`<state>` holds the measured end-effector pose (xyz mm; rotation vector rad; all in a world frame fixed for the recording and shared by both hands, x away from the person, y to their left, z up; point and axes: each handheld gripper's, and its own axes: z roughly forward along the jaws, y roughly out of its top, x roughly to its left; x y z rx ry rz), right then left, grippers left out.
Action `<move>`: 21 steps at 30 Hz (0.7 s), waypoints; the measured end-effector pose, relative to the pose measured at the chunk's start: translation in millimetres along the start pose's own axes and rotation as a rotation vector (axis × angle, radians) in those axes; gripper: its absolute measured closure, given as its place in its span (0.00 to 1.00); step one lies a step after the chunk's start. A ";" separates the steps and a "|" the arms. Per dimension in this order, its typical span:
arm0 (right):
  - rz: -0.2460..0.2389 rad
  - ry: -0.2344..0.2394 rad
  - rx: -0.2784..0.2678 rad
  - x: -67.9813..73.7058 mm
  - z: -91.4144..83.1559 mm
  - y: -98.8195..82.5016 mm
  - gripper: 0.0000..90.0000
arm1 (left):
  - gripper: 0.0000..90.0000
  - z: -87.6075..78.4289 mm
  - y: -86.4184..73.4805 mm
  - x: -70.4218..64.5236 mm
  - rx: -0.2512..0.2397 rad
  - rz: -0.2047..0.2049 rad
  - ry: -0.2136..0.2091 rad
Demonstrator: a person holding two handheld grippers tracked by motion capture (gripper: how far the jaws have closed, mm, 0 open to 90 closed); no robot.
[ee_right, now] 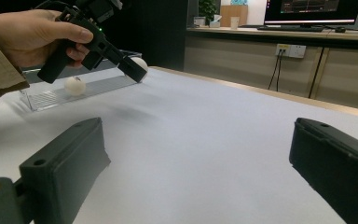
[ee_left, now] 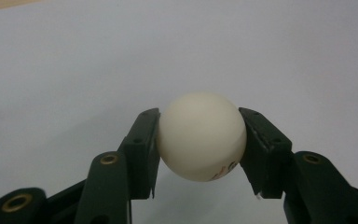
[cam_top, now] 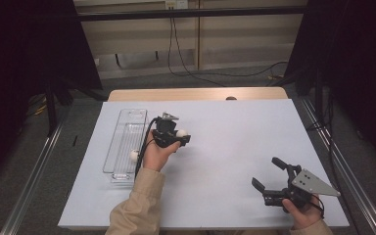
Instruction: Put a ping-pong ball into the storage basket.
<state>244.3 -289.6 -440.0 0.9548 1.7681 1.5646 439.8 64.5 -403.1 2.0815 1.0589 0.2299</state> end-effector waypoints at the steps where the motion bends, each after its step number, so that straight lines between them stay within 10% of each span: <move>1: 0.000 0.000 -0.001 0.1 0.0 0.0 0.03 | 0.57 -0.5 -0.1 0.6 0.002 0.000 0.002; 21: -0.003 0.001 -0.002 0.2 0.2 0.0 0.03 | 0.57 -10.3 0.4 9.5 -0.001 -0.014 0.004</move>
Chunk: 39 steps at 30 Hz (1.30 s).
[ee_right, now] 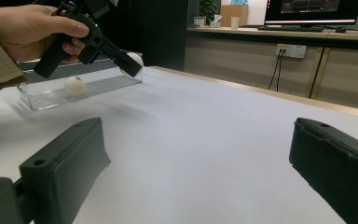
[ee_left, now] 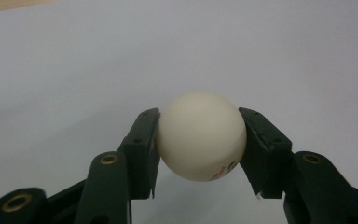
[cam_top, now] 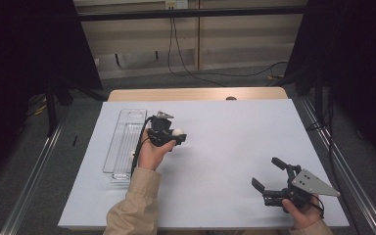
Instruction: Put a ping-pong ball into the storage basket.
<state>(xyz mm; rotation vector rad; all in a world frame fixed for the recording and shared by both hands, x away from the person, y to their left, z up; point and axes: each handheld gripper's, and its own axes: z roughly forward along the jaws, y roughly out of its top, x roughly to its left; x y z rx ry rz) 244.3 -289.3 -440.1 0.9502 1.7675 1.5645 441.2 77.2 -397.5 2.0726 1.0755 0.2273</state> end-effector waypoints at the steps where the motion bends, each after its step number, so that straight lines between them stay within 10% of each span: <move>1: 0.000 0.000 0.000 0.0 0.0 0.0 0.03 | 0.57 -0.4 0.0 0.1 -0.001 -0.005 -0.001; 39: 0.000 -0.002 0.000 0.1 -0.2 0.2 0.03 | 0.57 -20.4 0.6 15.1 -0.026 -0.031 0.027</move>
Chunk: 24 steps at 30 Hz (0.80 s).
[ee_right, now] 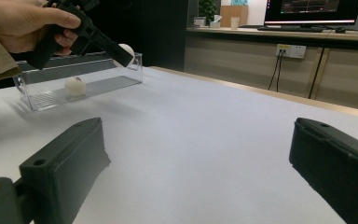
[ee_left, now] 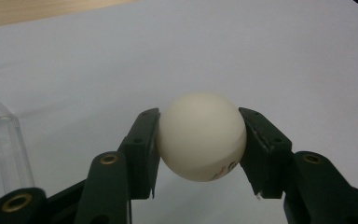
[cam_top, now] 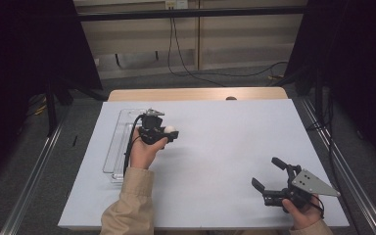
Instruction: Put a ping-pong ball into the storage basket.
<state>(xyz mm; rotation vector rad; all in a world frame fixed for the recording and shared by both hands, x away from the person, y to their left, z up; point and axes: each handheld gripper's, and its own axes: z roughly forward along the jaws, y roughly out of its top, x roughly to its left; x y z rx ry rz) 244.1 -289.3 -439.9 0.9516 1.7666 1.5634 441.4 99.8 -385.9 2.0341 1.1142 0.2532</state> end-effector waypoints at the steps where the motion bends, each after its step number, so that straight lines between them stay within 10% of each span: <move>1: 0.000 0.001 0.000 0.0 0.0 0.0 0.03 | 0.57 -0.5 0.0 0.3 -0.004 -0.007 0.002; 24: -0.002 0.001 0.000 0.0 0.4 -0.1 0.03 | 0.57 -9.7 -0.5 10.4 -0.011 -0.011 0.019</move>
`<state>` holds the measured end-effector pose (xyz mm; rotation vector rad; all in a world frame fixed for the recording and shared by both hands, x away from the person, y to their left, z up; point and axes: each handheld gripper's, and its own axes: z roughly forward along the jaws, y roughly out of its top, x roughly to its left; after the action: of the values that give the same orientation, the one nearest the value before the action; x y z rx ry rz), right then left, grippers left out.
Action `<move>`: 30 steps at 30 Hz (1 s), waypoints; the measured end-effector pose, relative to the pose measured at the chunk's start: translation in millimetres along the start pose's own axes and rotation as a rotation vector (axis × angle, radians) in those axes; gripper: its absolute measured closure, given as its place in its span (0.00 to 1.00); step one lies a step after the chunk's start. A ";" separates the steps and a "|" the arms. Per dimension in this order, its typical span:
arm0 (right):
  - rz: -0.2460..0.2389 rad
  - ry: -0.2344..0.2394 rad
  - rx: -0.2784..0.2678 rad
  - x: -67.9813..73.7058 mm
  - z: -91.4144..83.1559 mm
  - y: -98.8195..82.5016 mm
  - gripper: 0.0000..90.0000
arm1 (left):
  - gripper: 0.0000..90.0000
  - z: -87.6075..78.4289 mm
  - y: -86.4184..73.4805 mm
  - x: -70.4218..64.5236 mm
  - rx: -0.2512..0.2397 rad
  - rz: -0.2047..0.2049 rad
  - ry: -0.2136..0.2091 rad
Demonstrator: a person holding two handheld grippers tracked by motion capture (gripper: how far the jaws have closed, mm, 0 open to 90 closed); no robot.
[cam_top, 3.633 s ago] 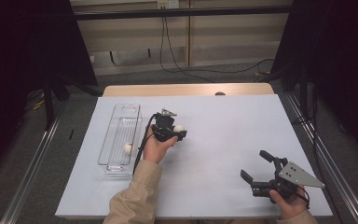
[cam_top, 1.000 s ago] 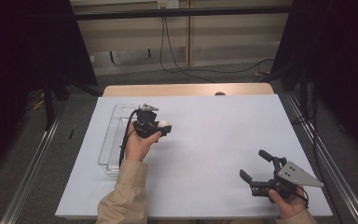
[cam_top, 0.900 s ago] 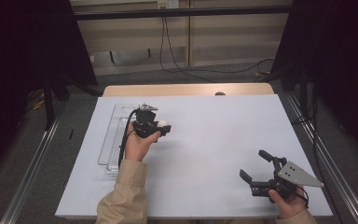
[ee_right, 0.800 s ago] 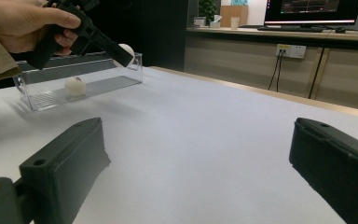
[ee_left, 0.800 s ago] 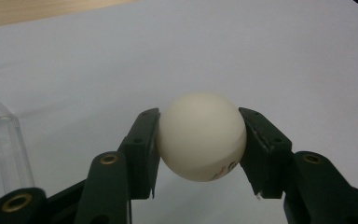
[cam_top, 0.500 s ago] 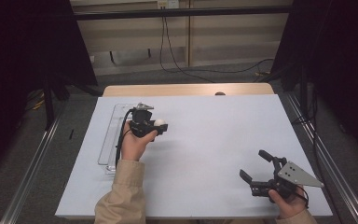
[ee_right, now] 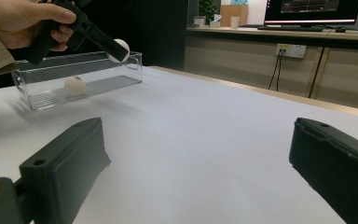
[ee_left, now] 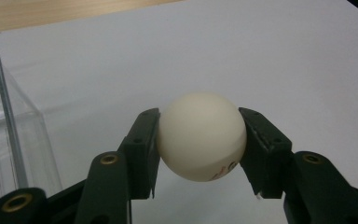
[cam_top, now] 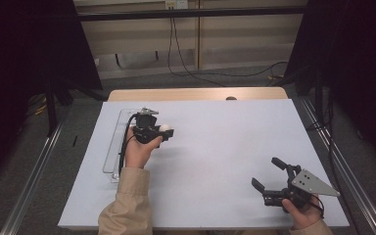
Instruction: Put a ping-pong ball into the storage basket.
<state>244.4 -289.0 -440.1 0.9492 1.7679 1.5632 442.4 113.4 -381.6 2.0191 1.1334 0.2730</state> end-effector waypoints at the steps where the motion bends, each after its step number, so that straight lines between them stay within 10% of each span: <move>1: 0.000 0.000 0.000 0.0 0.0 0.0 0.03 | 0.57 -0.8 0.1 0.8 0.001 0.001 0.003; 30: 0.000 -0.002 0.001 -0.1 -0.3 0.0 0.03 | 0.57 -13.8 -2.1 14.8 -0.016 -0.024 0.040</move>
<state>244.2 -289.3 -440.1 0.9509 1.7678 1.5614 442.4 133.2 -376.6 1.9931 1.1761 0.3103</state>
